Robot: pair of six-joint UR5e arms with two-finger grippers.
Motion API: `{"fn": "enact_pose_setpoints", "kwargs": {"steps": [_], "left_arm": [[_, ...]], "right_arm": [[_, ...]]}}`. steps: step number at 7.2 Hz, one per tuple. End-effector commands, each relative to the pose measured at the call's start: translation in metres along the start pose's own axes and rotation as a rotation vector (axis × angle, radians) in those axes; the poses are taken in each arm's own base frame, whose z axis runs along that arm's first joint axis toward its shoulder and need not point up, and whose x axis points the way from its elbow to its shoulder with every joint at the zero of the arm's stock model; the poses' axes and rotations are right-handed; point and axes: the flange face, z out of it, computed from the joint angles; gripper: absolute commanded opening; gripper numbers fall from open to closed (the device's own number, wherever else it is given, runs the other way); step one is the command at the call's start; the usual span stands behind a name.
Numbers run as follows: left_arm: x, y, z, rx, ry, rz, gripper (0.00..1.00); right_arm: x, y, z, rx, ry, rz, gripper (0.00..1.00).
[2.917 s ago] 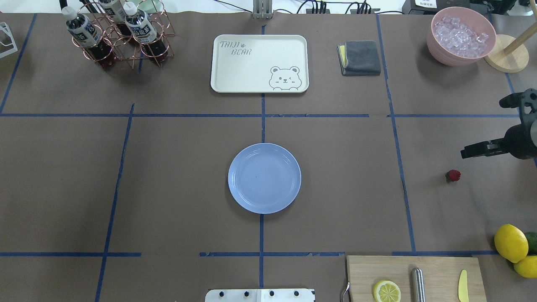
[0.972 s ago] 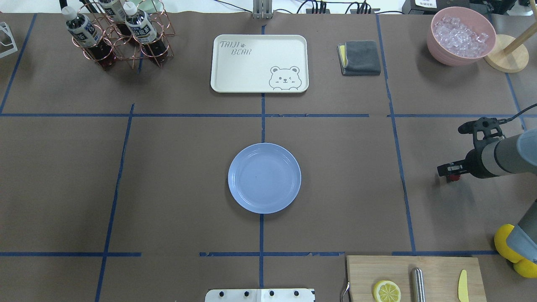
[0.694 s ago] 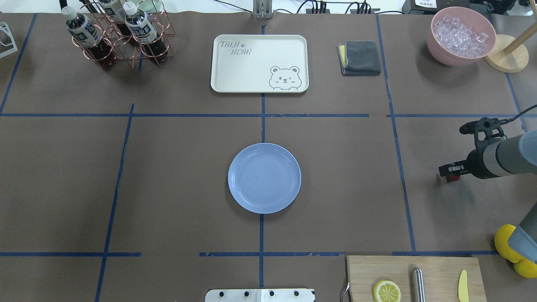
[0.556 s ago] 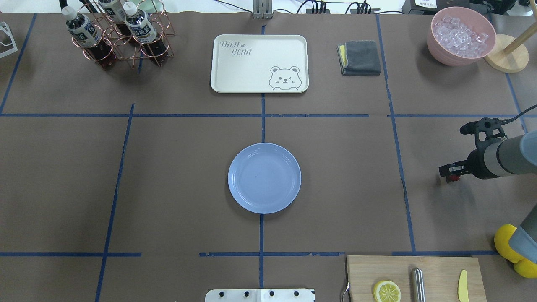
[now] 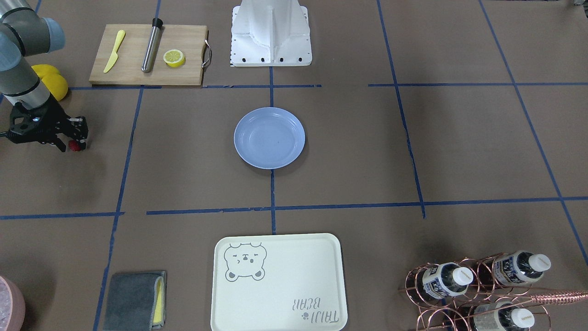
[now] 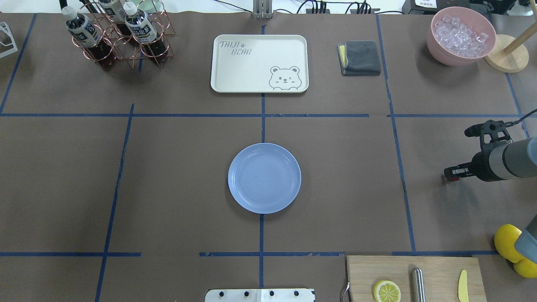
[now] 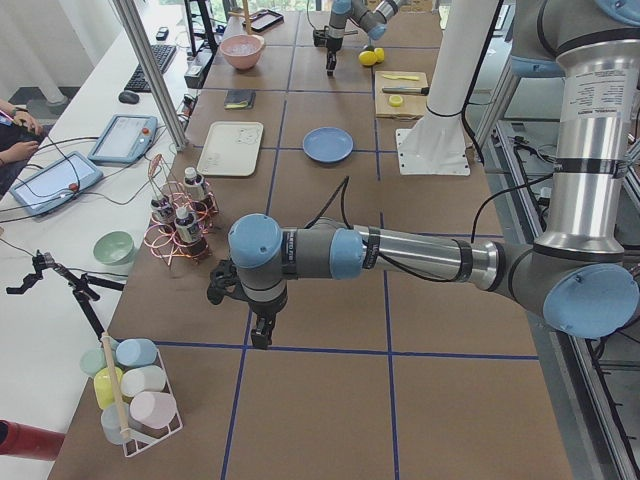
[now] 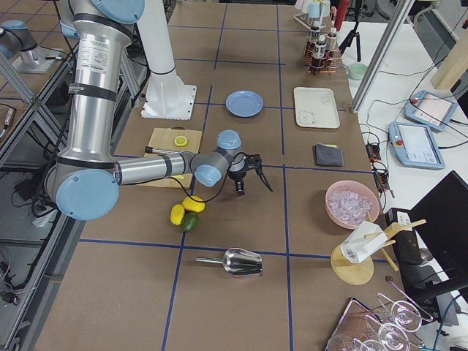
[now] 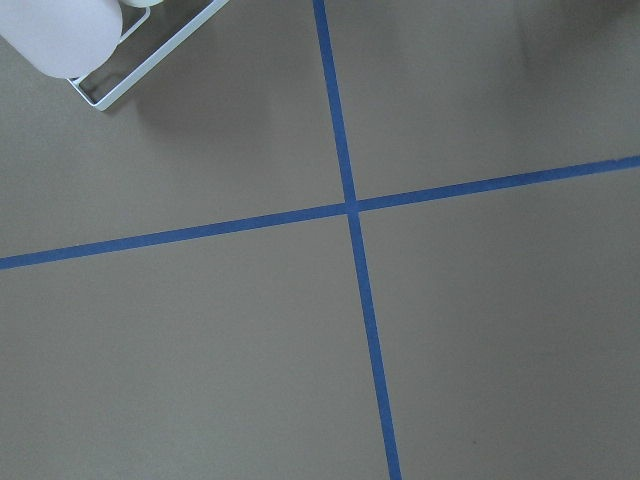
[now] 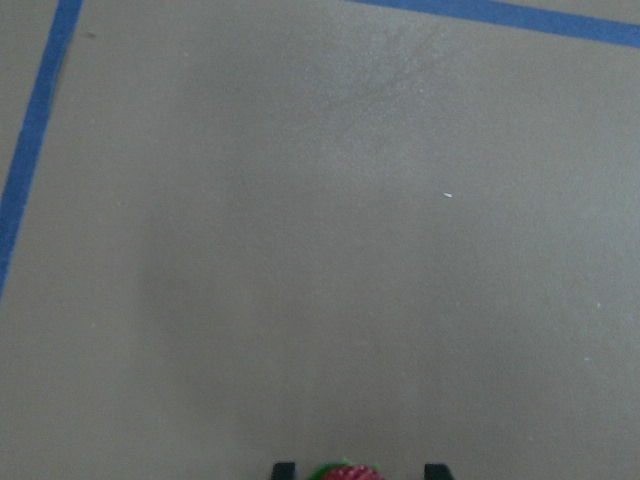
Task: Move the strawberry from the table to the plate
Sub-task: 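Grasp the red strawberry with the right gripper and lift it, then carry the strawberry with the right gripper over the plate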
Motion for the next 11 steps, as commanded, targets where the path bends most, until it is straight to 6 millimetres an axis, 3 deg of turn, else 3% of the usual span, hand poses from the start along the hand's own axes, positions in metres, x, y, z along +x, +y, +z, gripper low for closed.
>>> {"fn": "enact_pose_setpoints", "kwargs": {"steps": [1,3,4,5,6,7,8,10,11], "left_arm": [[0.000,0.000,0.000,0.000,0.000,0.000,1.00],[0.000,0.000,0.000,0.001,0.000,0.001,1.00],[0.000,0.000,0.000,0.001,0.000,0.001,1.00],[0.000,0.000,0.000,0.001,0.000,0.001,1.00],[0.001,-0.001,-0.001,0.003,-0.001,0.003,1.00],[0.000,-0.001,-0.001,0.004,-0.001,0.004,1.00],[0.001,-0.002,-0.001,0.010,-0.002,0.010,1.00],[0.001,-0.002,-0.001,0.010,-0.002,0.010,1.00],[0.001,-0.002,-0.001,0.010,-0.001,0.010,1.00]], "right_arm": [[-0.020,-0.012,-0.006,0.020,-0.034,0.002,0.00],[-0.130,-0.064,-0.023,0.080,-0.180,0.101,0.00],[-0.200,-0.096,-0.040,0.080,-0.211,0.130,0.00],[-0.287,-0.124,-0.061,0.049,-0.180,0.196,0.00],[-0.358,-0.123,-0.072,0.062,-0.130,0.206,0.00],[-0.407,-0.113,-0.078,0.063,-0.130,0.240,0.00],[-0.444,-0.104,-0.077,0.067,-0.116,0.250,0.00],[-0.502,-0.103,-0.033,0.086,-0.032,0.273,0.00],[-0.514,-0.094,-0.017,0.073,-0.011,0.272,0.00]]}}
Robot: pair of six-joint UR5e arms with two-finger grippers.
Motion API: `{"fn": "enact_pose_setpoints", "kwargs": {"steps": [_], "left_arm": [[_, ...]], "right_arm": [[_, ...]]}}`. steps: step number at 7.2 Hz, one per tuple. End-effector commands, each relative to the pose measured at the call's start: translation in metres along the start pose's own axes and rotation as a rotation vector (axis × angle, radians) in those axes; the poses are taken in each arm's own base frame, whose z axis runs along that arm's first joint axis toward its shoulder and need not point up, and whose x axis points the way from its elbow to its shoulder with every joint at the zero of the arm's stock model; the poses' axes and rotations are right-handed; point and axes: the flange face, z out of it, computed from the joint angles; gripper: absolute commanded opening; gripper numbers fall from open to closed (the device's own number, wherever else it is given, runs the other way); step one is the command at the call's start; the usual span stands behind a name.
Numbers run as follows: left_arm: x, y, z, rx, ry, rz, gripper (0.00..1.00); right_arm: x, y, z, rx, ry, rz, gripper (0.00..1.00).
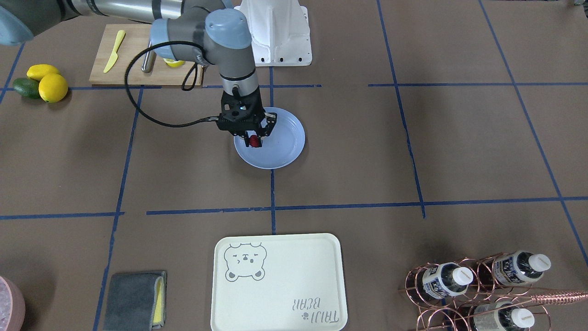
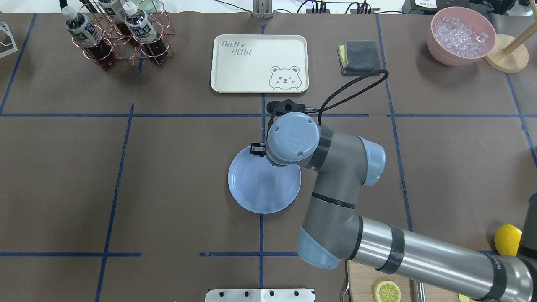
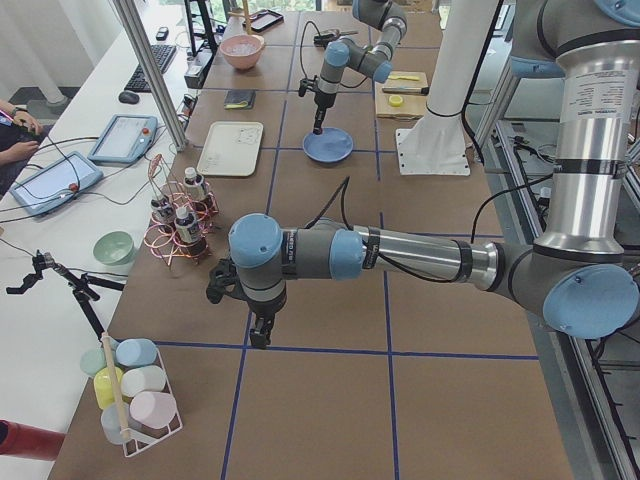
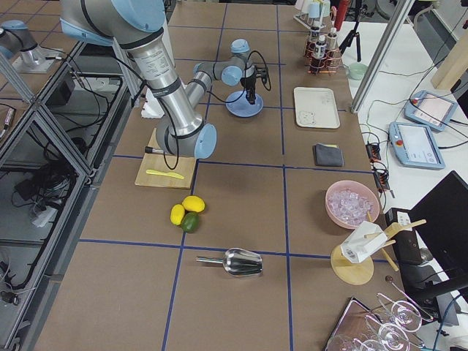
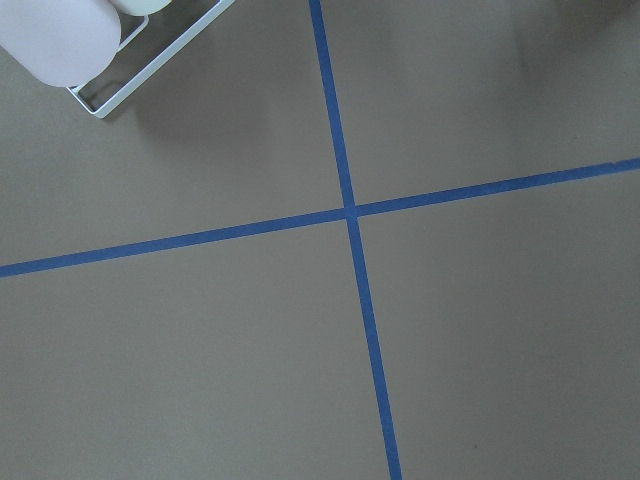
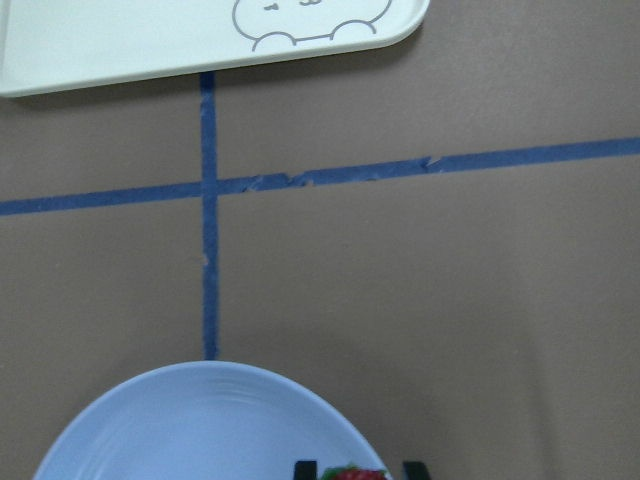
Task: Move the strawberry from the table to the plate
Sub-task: 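Carry the strawberry with the right gripper over the plate, then lower the strawberry onto the plate and open the right gripper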
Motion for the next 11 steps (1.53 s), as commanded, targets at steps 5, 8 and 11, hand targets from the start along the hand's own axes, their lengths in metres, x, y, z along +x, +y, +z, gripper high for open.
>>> {"fn": "enact_pose_setpoints", "kwargs": {"steps": [5,8,11], "left_arm": [[-0.001,0.000,0.001,-0.003,0.000,-0.001,1.00],[-0.001,0.001,0.002,-0.003,0.002,-0.002,1.00],[0.000,0.000,0.002,-0.003,0.002,0.001,1.00]], "right_arm": [[-0.023,0.037,0.028,-0.014,0.085,-0.009,0.00],[-0.025,0.037,0.027,-0.016,0.087,-0.011,0.12],[-0.032,0.039,0.021,-0.015,0.074,-0.016,1.00]]}}
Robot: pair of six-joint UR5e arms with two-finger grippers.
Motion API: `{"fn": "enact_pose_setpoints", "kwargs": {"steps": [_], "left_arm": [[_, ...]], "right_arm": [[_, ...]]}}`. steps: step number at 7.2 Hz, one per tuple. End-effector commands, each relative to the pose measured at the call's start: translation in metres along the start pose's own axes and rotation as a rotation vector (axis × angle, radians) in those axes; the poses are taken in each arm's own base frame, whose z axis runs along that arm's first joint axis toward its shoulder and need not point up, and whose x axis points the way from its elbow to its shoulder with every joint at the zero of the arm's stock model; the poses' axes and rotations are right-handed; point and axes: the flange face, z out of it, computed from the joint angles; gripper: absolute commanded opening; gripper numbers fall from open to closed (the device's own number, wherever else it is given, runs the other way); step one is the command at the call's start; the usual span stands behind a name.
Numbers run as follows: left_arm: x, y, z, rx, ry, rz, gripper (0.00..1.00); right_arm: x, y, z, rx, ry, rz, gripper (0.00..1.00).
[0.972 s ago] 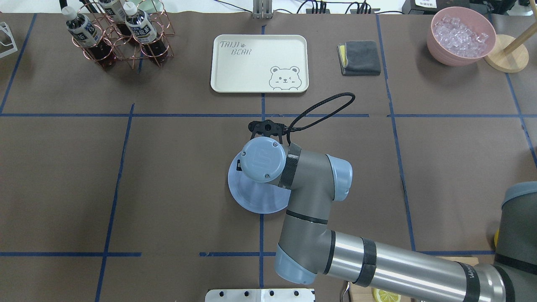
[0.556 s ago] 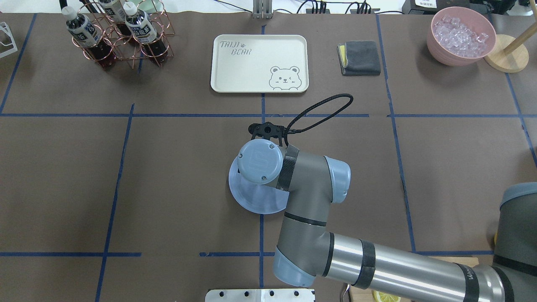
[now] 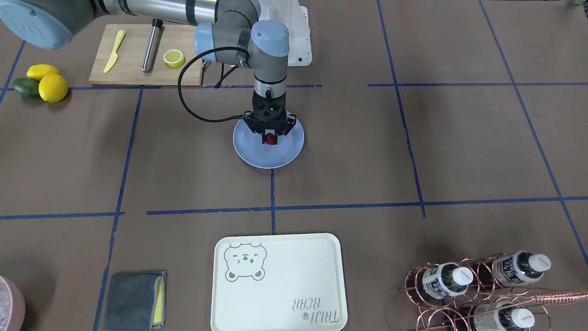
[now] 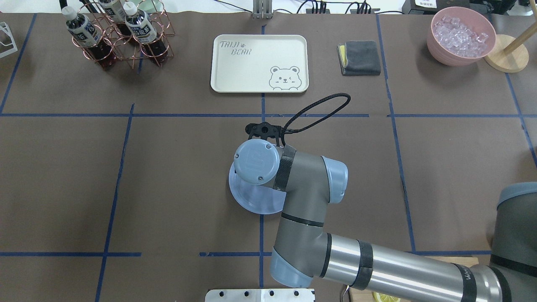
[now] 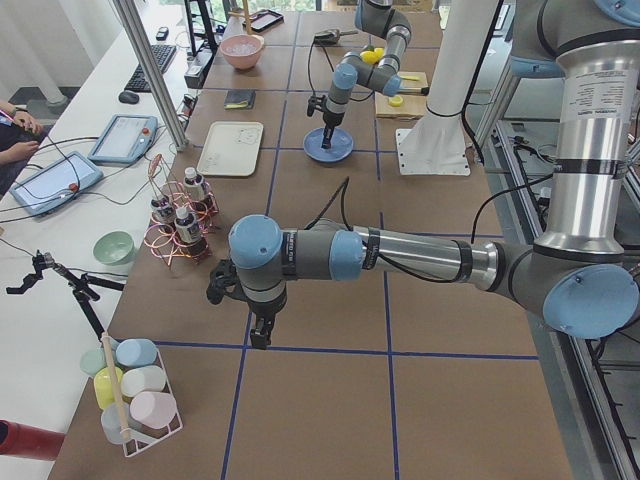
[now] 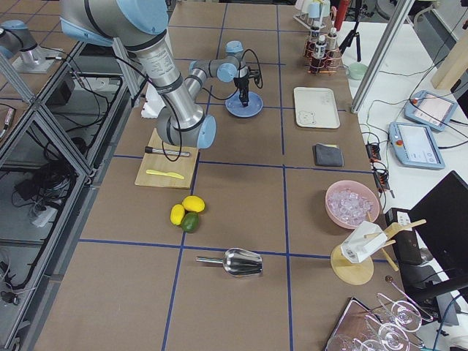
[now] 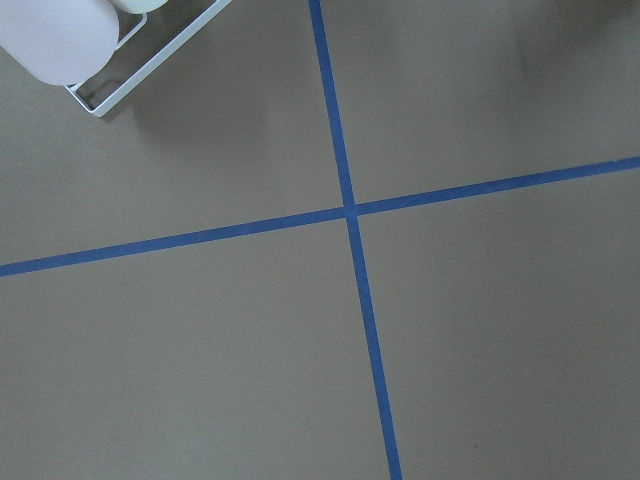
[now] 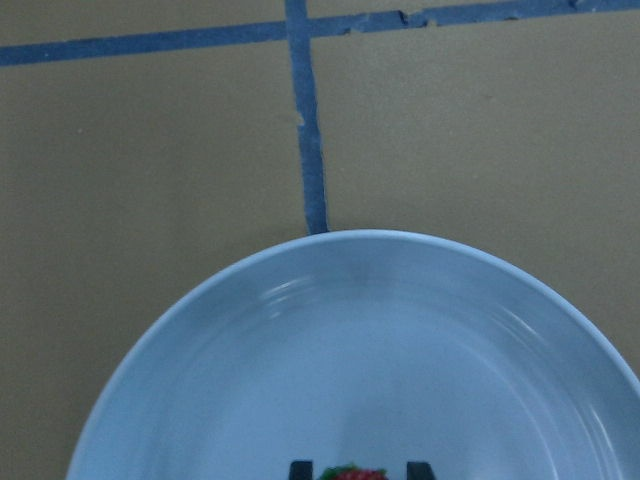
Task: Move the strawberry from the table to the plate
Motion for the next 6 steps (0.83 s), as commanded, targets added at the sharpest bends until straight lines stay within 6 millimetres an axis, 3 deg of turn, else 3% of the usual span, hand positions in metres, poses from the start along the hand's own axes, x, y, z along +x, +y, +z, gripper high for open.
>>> {"fn": "enact_pose_setpoints", "kwargs": {"steps": [1,2,3,4,5,6], "left_arm": [[0.000,0.000,0.000,0.000,0.000,0.001,1.00],[0.000,0.000,0.000,0.000,0.000,0.001,1.00],[0.000,0.000,0.000,-0.001,0.000,0.000,1.00],[-0.001,0.000,0.001,-0.001,-0.001,0.000,1.00],[-0.004,0.002,0.004,-0.009,0.000,-0.009,1.00],[-0.006,0.003,0.007,-0.016,0.002,-0.016,1.00]], "right_arm": [[-0.001,0.001,-0.002,-0.001,-0.005,-0.009,1.00],[0.001,0.000,-0.004,0.000,-0.006,-0.016,1.00],[0.007,-0.022,-0.017,0.013,-0.023,-0.005,1.00],[0.024,-0.058,-0.034,0.024,-0.015,-0.044,1.00],[0.061,-0.118,-0.048,-0.010,-0.008,-0.088,1.00],[0.131,-0.184,-0.056,-0.043,-0.001,-0.136,1.00]]}}
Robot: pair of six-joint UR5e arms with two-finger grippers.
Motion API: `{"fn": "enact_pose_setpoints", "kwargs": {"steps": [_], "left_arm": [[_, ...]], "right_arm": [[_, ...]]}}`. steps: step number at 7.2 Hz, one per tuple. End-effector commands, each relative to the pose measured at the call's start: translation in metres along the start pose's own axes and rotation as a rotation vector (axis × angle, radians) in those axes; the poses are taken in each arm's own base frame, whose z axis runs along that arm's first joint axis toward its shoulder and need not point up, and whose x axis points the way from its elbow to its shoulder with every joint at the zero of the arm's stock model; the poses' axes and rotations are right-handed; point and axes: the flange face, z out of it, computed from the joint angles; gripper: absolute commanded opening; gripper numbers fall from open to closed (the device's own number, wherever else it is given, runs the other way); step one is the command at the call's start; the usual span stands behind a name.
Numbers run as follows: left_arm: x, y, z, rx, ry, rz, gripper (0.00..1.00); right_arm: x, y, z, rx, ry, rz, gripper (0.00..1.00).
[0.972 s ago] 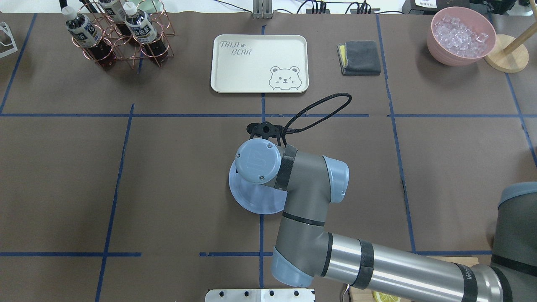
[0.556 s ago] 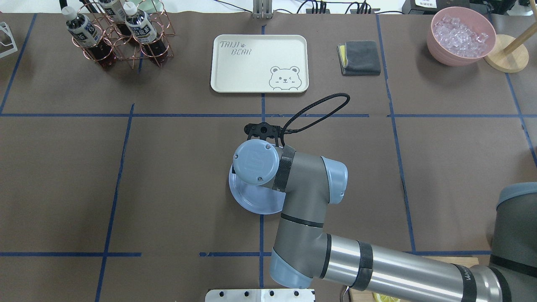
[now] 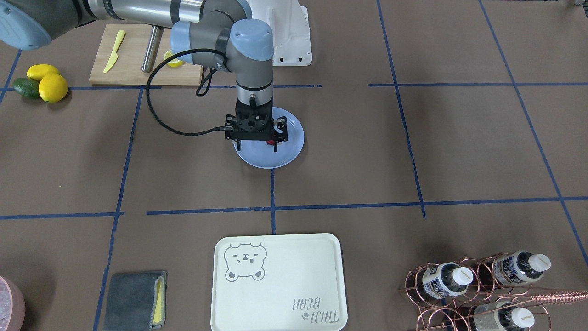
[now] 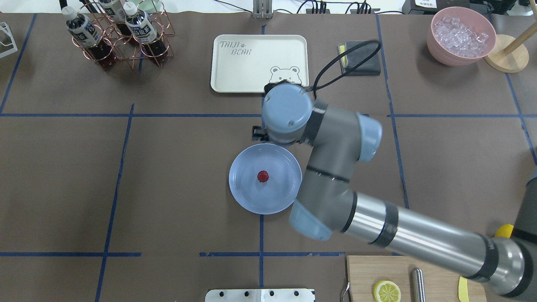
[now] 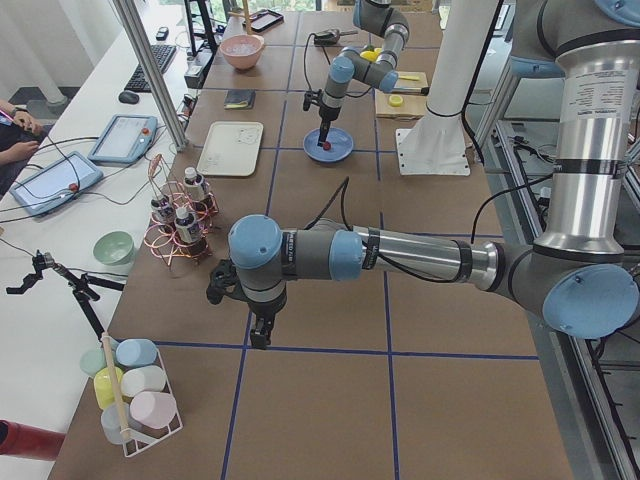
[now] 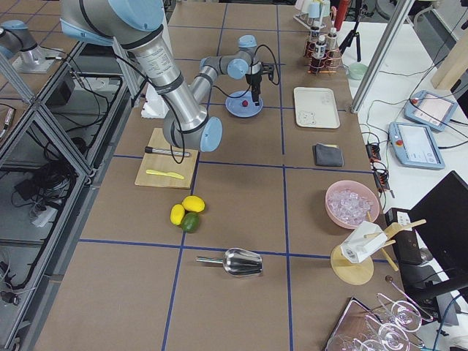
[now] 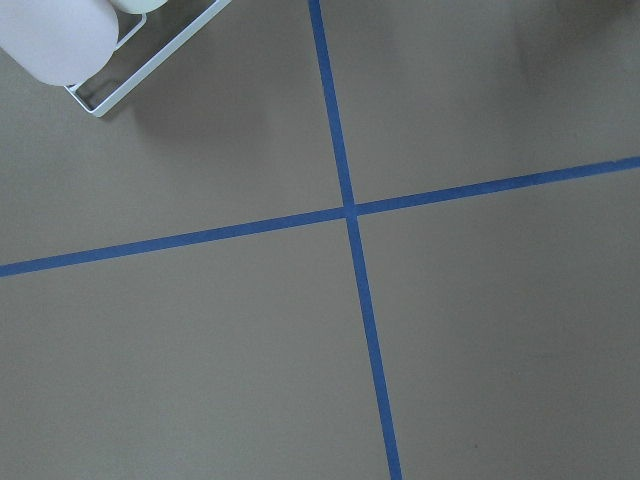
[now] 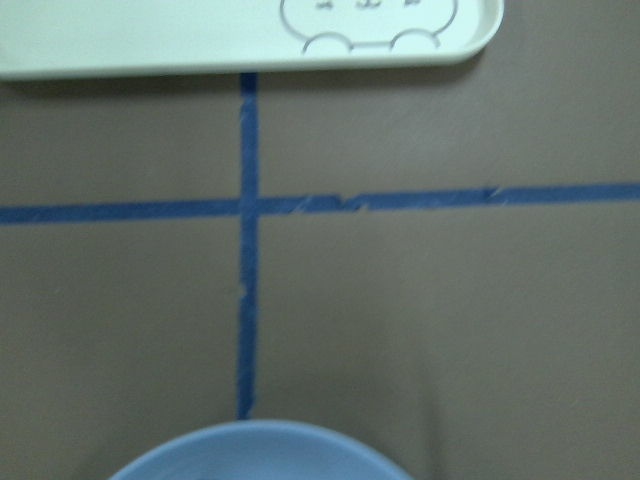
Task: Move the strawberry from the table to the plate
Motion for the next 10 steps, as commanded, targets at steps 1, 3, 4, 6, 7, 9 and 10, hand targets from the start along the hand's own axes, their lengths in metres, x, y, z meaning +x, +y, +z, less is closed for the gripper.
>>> {"fn": "enact_pose_setpoints", "kwargs": {"steps": [1,3,4,6,7,9,10], "left_arm": [[-0.005,0.003,0.006,-0.013,0.003,-0.010,1.00],[-0.006,0.005,0.009,-0.019,0.003,-0.012,1.00],[-0.007,0.006,0.010,-0.019,0.003,-0.012,1.00],[-0.006,0.007,0.009,-0.018,0.004,-0.010,1.00],[-0.004,0.006,0.008,-0.015,0.003,-0.008,1.00],[-0.003,0.005,0.006,-0.011,0.001,-0.004,1.00],[-0.003,0.005,0.006,-0.012,0.001,-0.005,1.00]], "right_arm": [[0.162,-0.109,-0.017,-0.073,0.013,-0.139,1.00],[0.356,-0.164,-0.032,-0.126,0.031,-0.311,1.00],[0.467,-0.172,-0.048,-0.156,0.008,-0.379,1.00],[0.665,-0.102,-0.035,-0.231,0.080,-0.344,1.00],[0.736,-0.092,-0.035,-0.212,0.170,-0.276,1.00],[0.785,-0.065,-0.051,-0.182,0.051,-0.190,1.00],[0.791,-0.066,-0.072,-0.144,0.021,-0.163,1.00]]}}
